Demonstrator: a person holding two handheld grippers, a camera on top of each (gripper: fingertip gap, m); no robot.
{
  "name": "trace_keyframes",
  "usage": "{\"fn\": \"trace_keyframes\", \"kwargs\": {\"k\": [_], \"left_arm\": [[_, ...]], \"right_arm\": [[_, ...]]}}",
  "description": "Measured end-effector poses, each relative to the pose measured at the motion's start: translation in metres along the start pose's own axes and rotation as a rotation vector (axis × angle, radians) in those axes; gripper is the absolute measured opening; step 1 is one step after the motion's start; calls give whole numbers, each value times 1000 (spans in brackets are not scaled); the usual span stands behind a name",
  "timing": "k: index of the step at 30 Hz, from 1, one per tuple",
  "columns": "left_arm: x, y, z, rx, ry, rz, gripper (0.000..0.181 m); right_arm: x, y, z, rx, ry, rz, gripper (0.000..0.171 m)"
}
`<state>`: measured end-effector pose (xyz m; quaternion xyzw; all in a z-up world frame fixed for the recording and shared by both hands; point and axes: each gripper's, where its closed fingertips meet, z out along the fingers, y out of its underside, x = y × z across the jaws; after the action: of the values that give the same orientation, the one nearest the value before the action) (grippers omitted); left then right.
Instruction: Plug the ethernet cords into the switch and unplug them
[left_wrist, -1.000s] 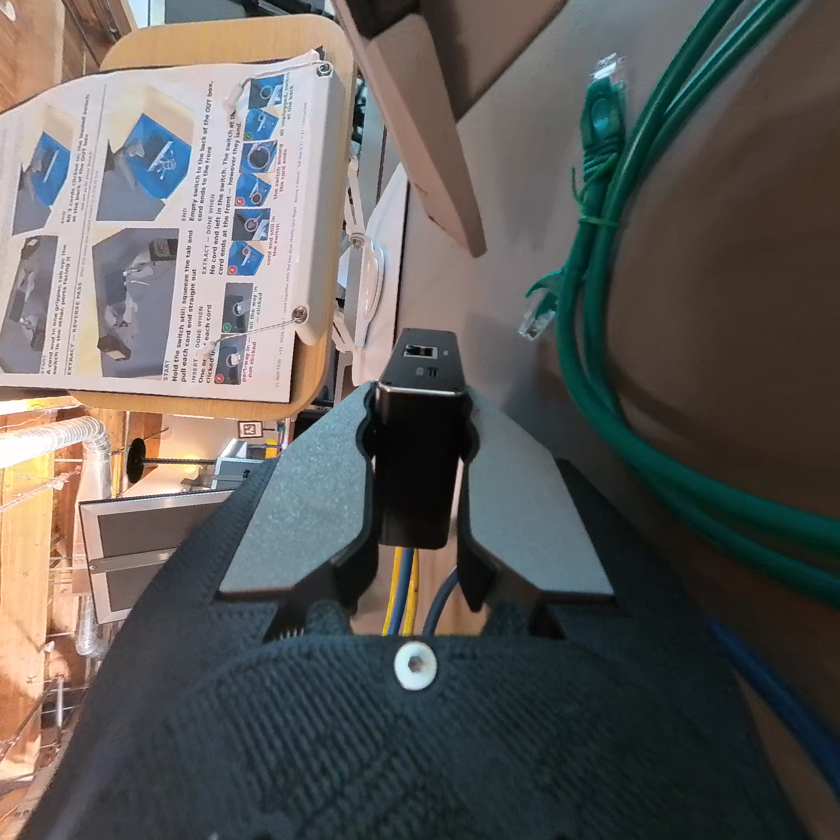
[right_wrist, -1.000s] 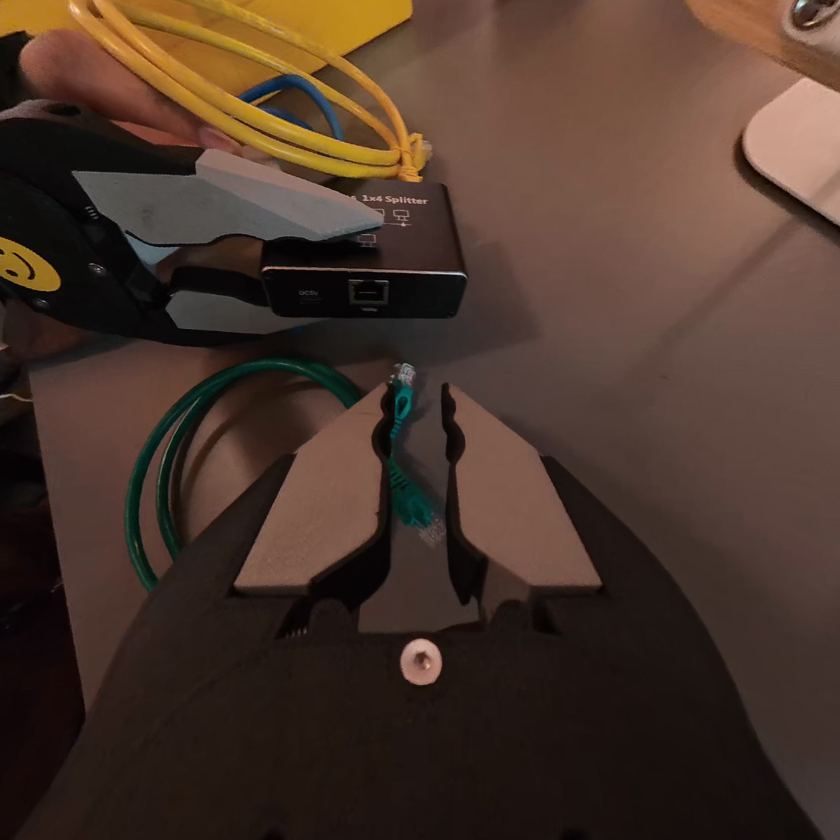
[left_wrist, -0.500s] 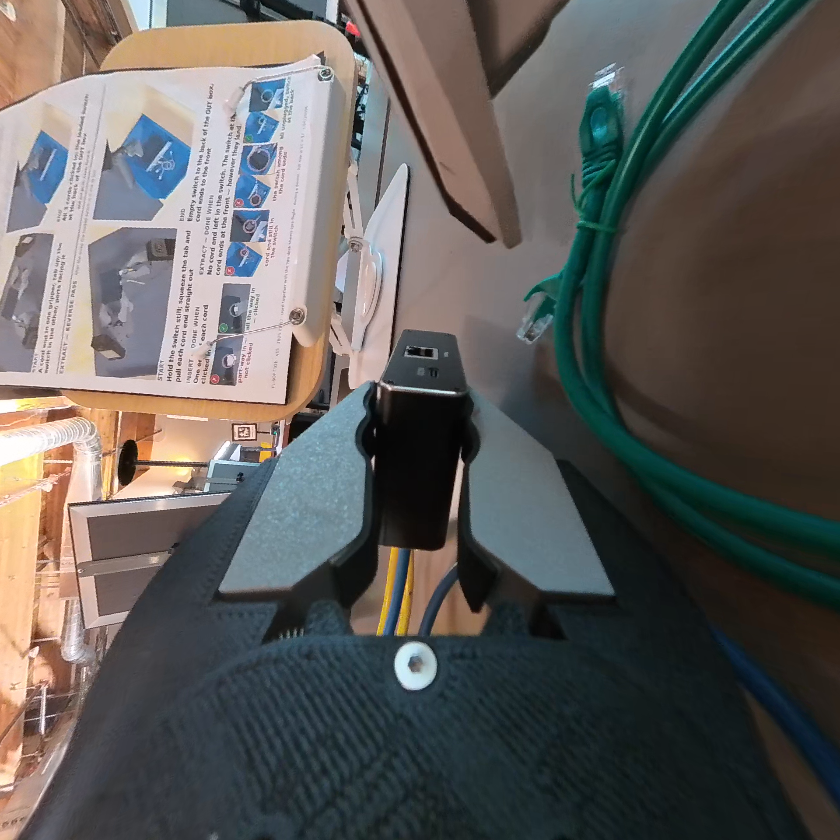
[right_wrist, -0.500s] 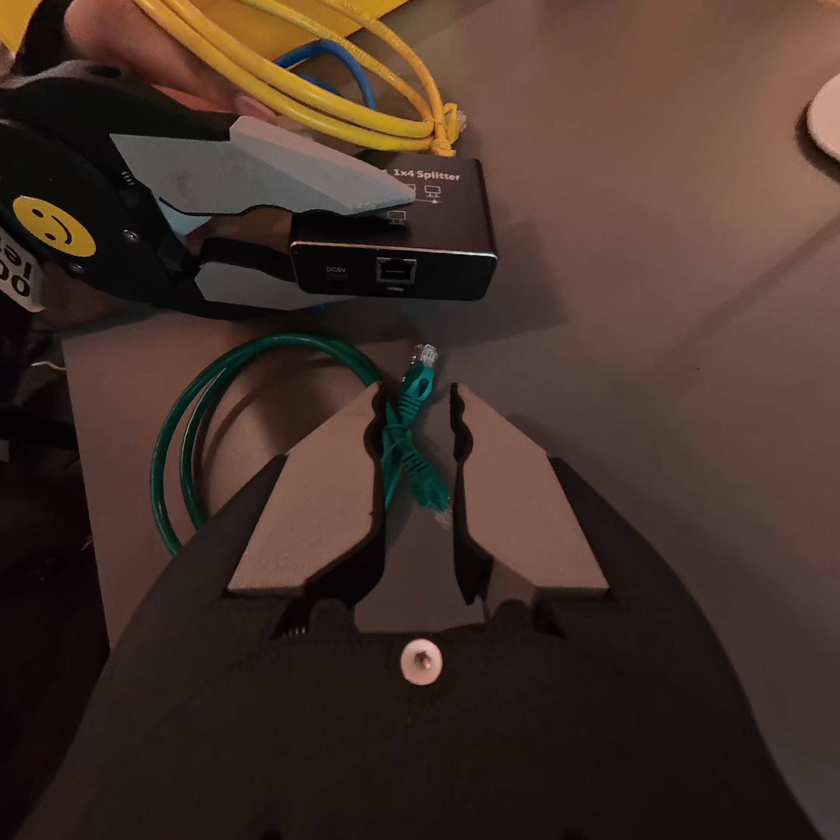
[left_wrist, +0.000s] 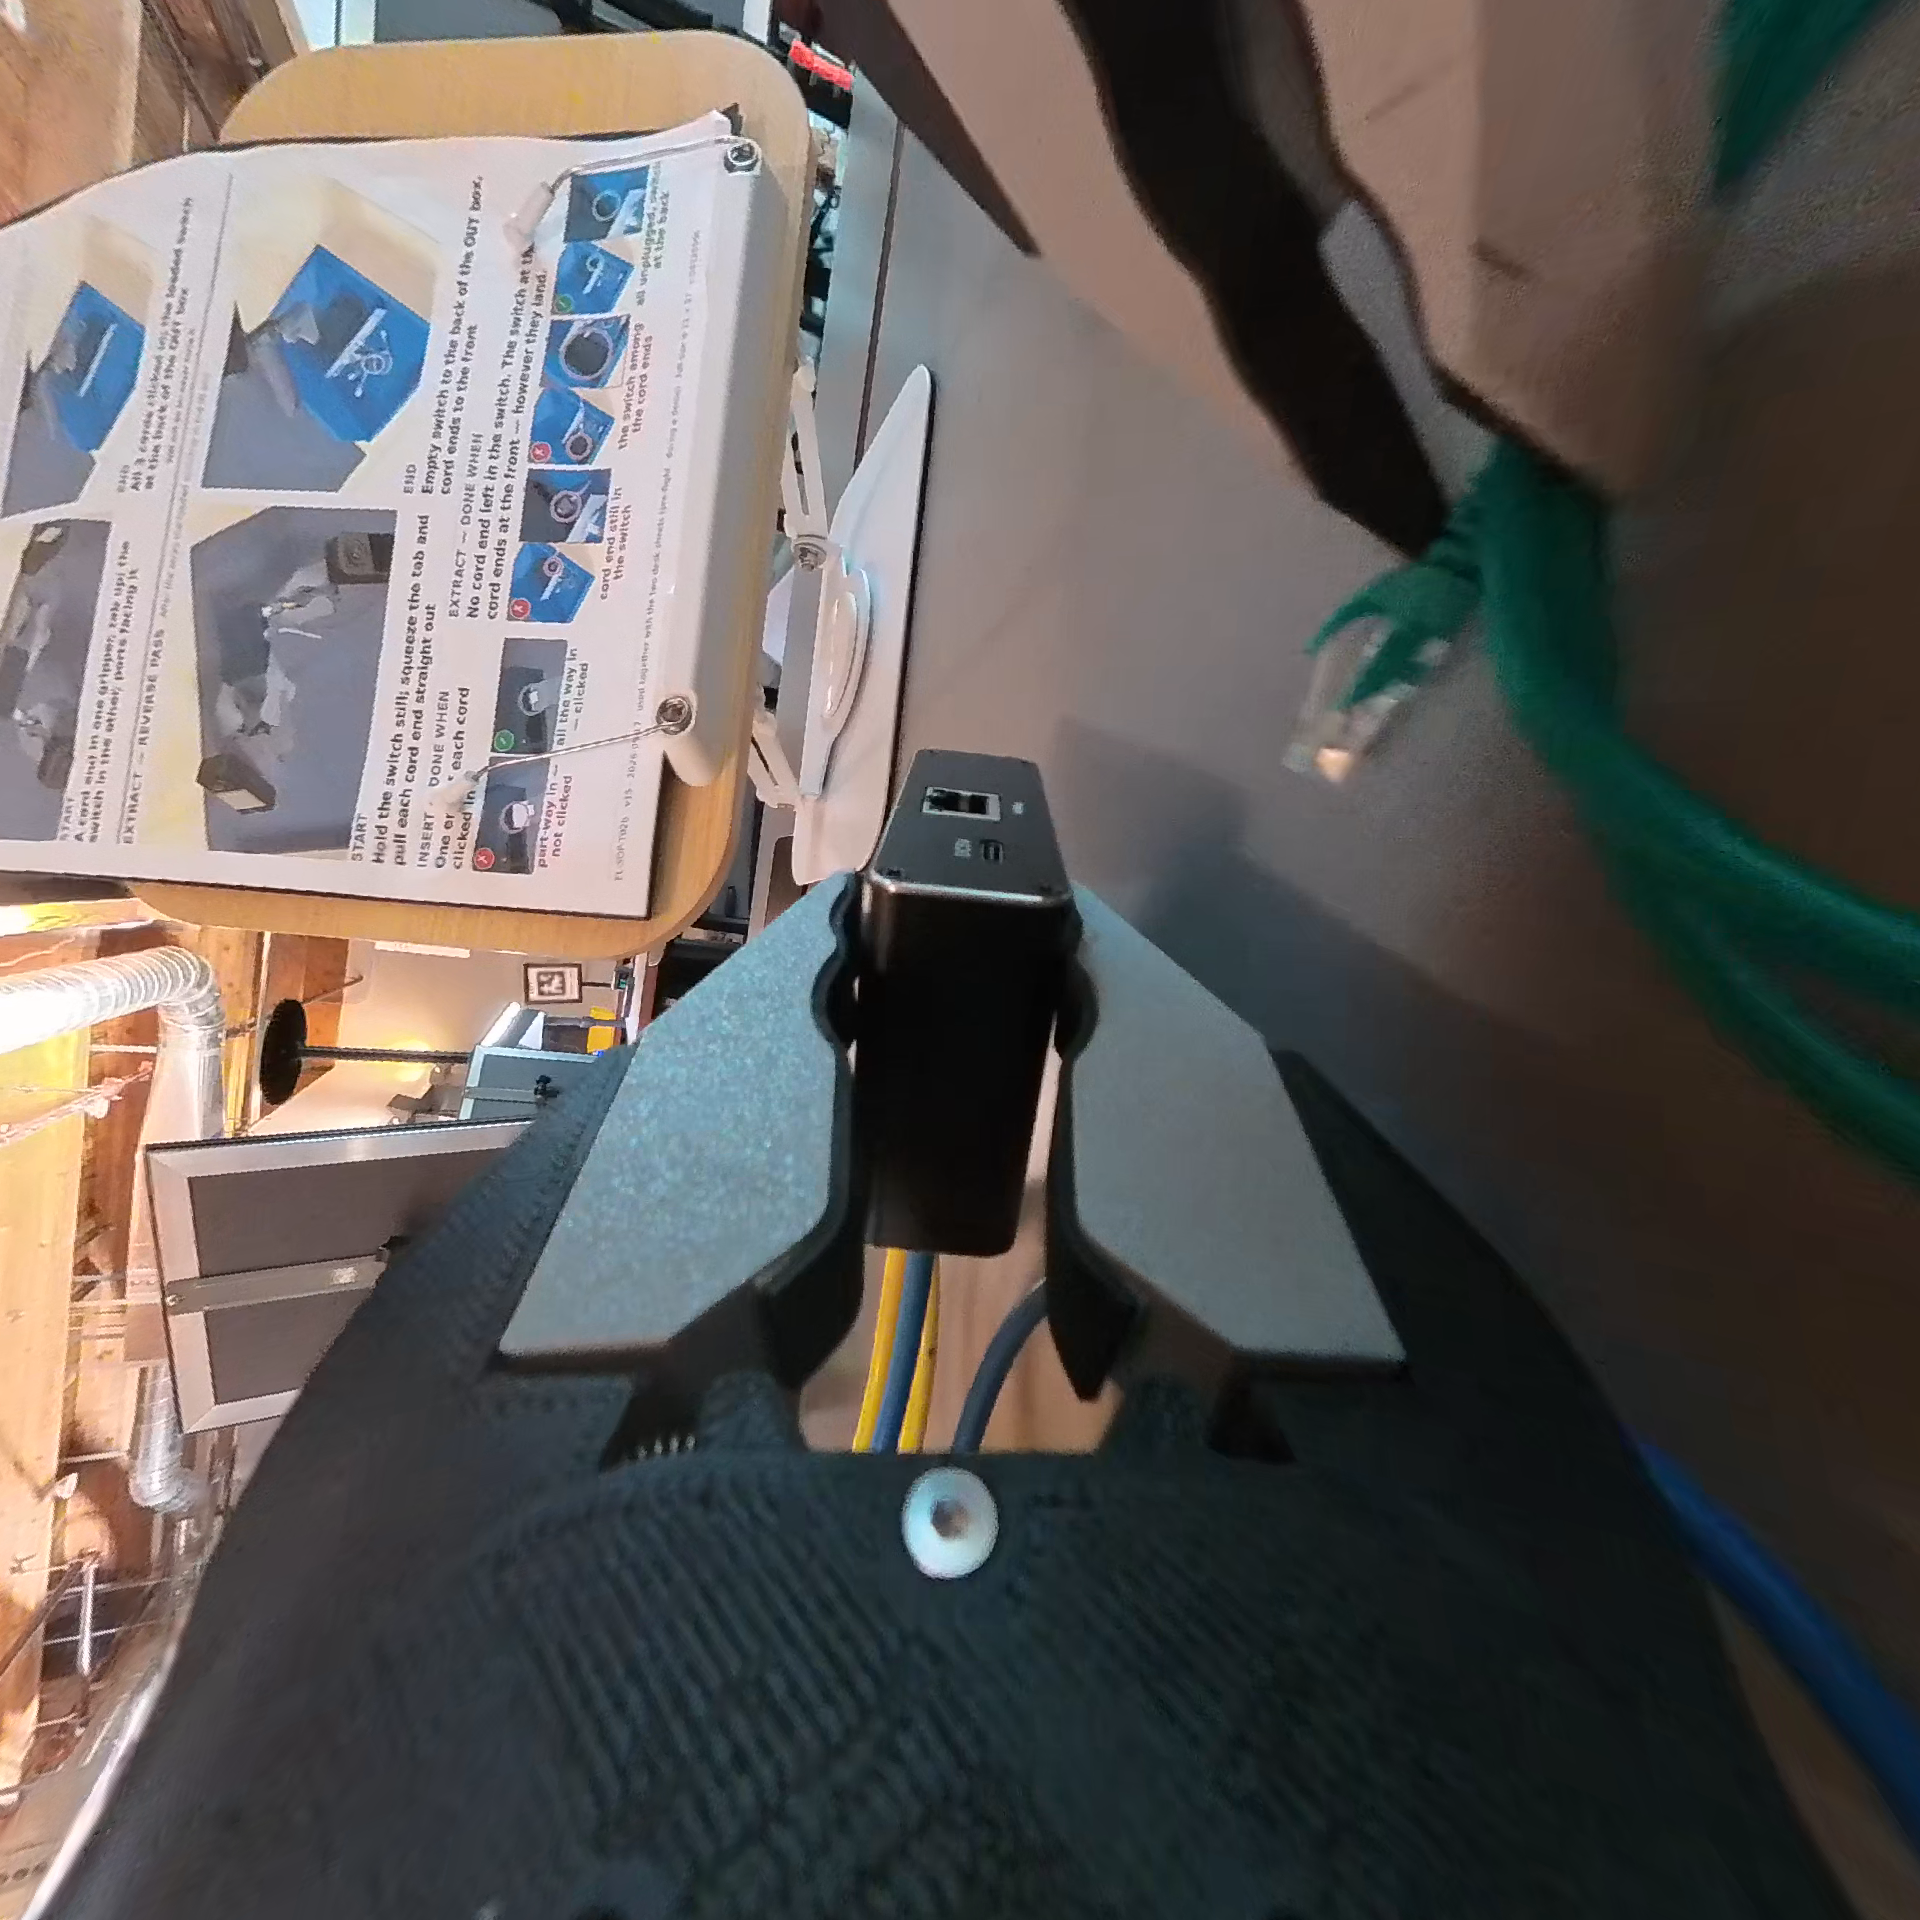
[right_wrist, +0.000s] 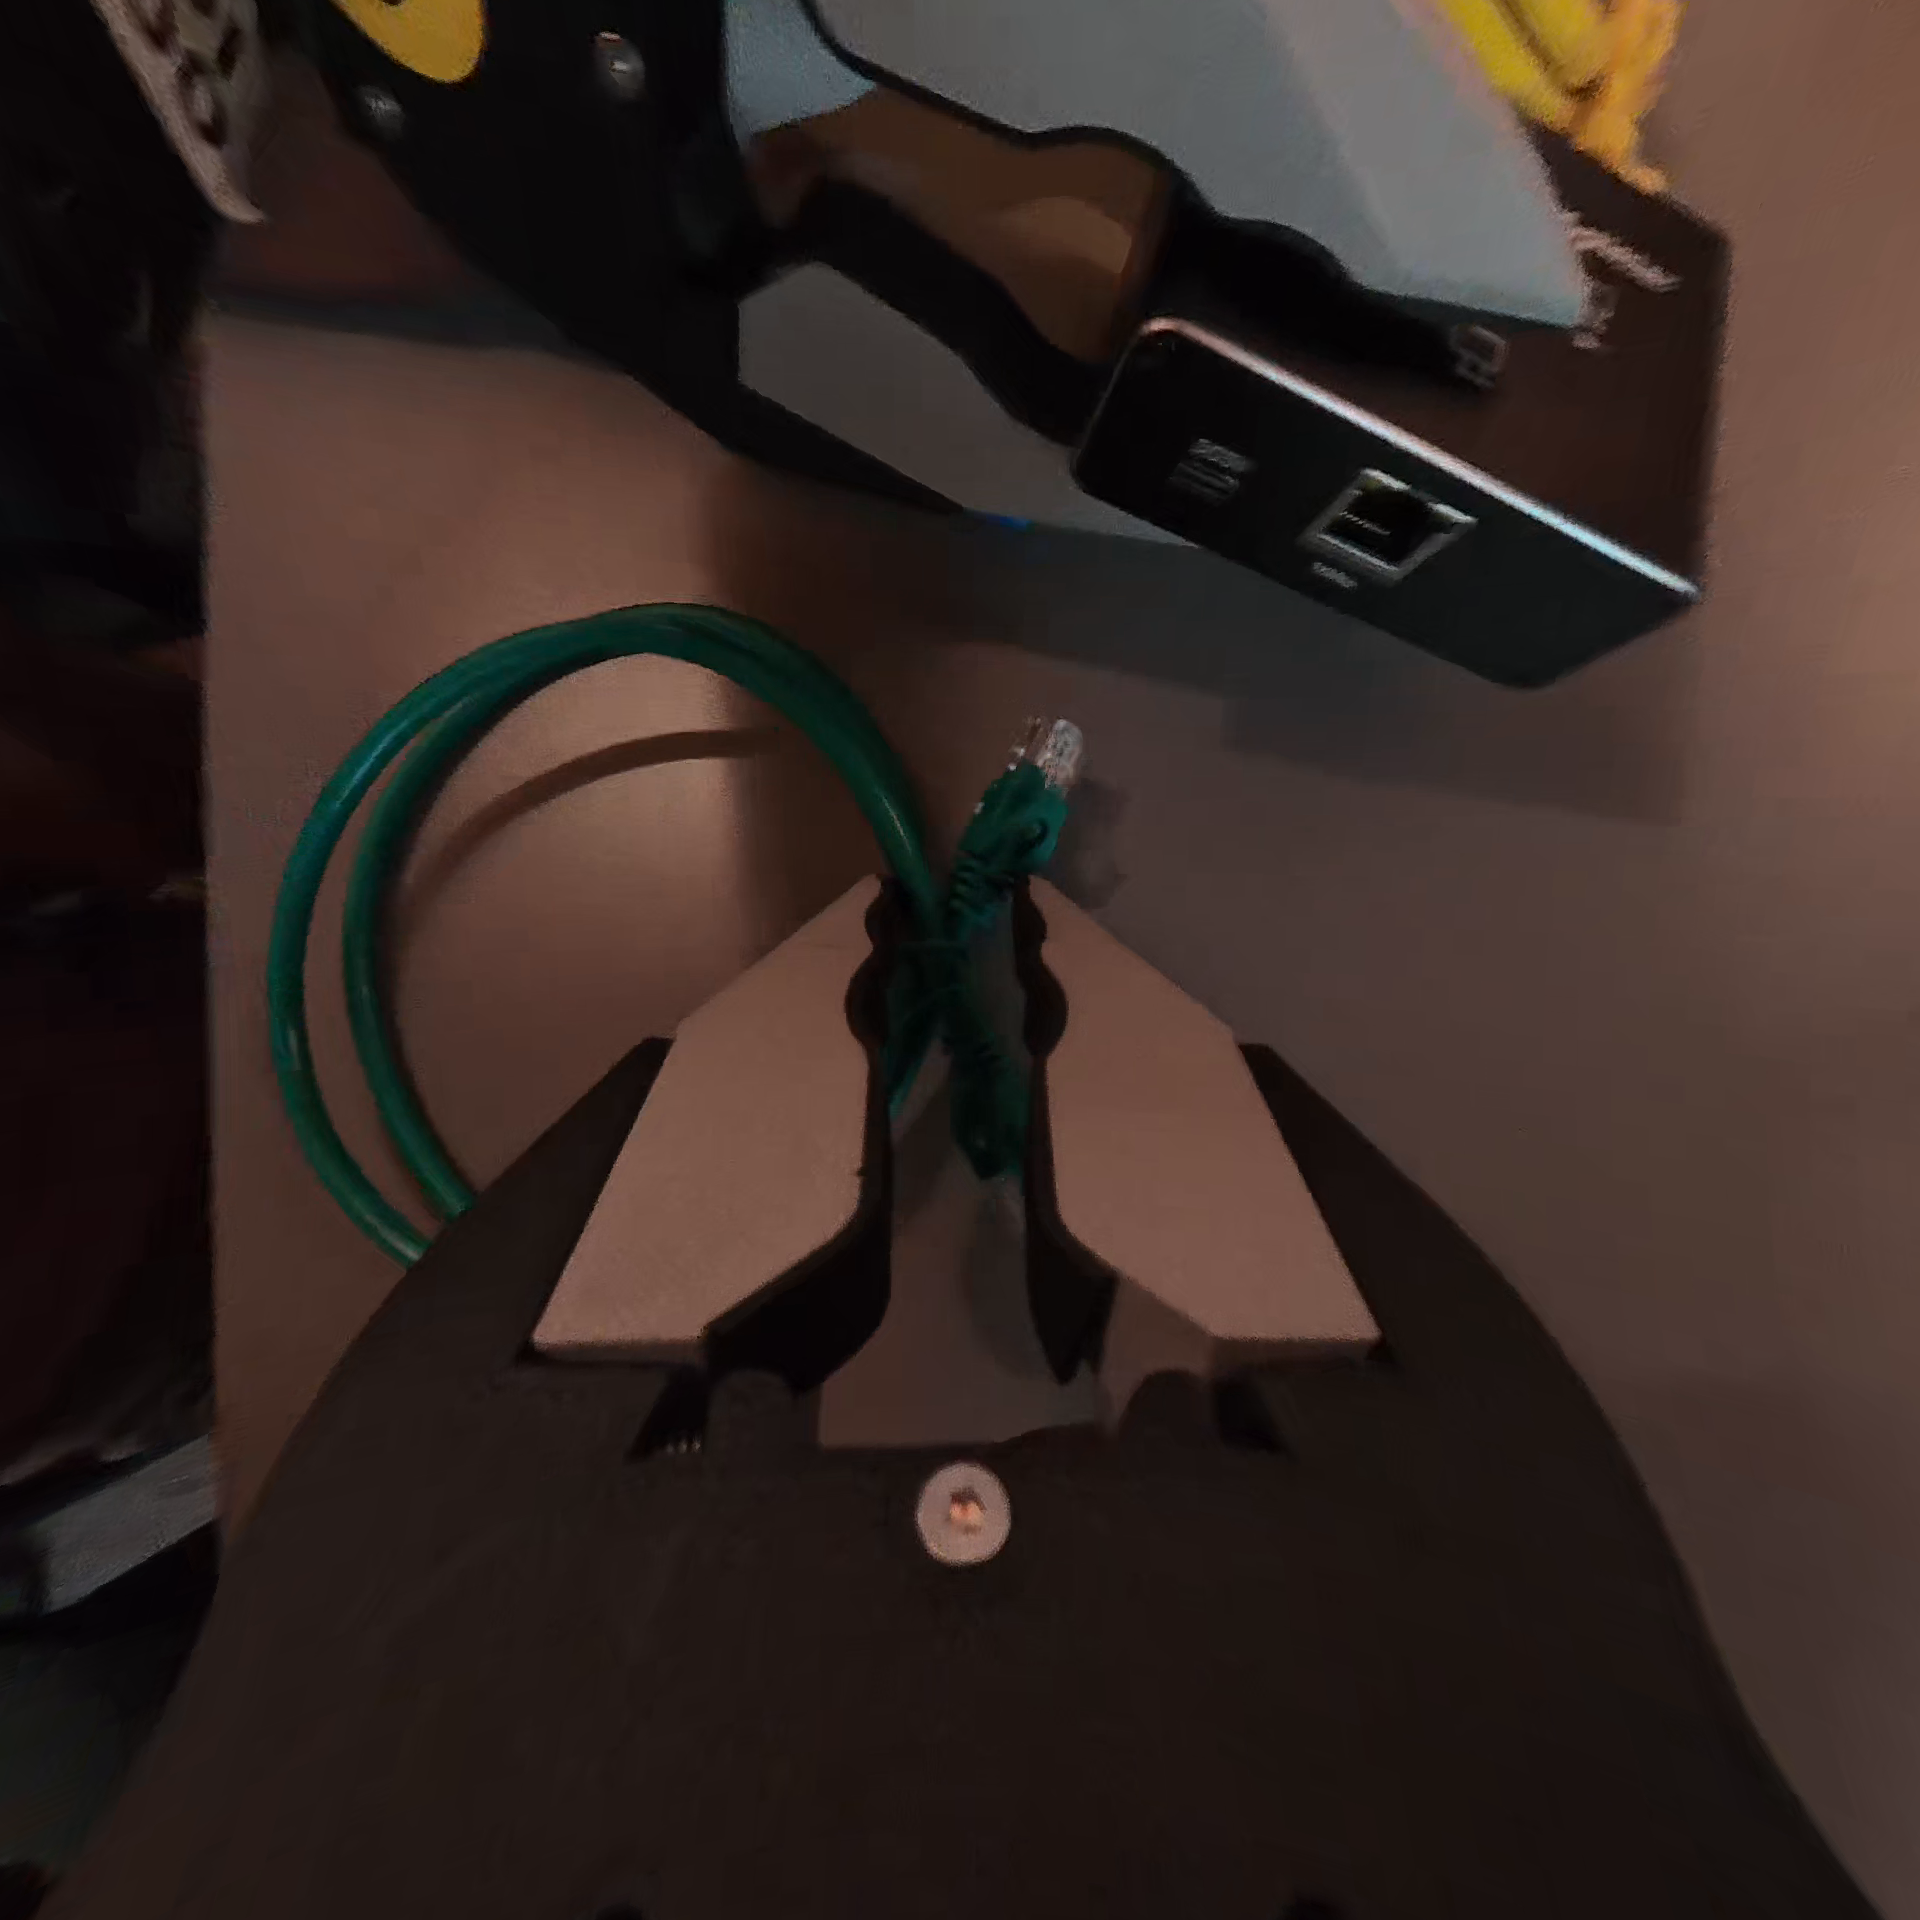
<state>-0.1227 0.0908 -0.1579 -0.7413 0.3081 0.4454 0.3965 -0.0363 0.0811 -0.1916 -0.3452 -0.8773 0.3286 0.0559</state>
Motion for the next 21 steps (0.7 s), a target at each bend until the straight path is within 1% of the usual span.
{"fn": "trace_keyframes", "kwargs": {"k": [3, 6, 9, 15, 17, 21], "left_arm": [[-1, 0, 0, 3, -1, -9, 34], [0, 0, 0, 3, 0, -6, 34], [0, 0, 0, 3, 1, -6, 34], [0, 2, 1, -6, 1, -6, 34], [0, 2, 1, -6, 2, -5, 34], [0, 3, 1, -7, 1, -5, 34]], "right_arm": [[20, -3, -12, 41, 93, 58, 19], [30, -8, -21, 98, 119, 111, 22], [38, -9, -24, 114, 158, 142, 22], [27, -14, -23, 135, 106, 123, 27], [29, -12, -19, 112, 124, 124, 27], [42, -4, -13, 84, 165, 225, 25]]}}
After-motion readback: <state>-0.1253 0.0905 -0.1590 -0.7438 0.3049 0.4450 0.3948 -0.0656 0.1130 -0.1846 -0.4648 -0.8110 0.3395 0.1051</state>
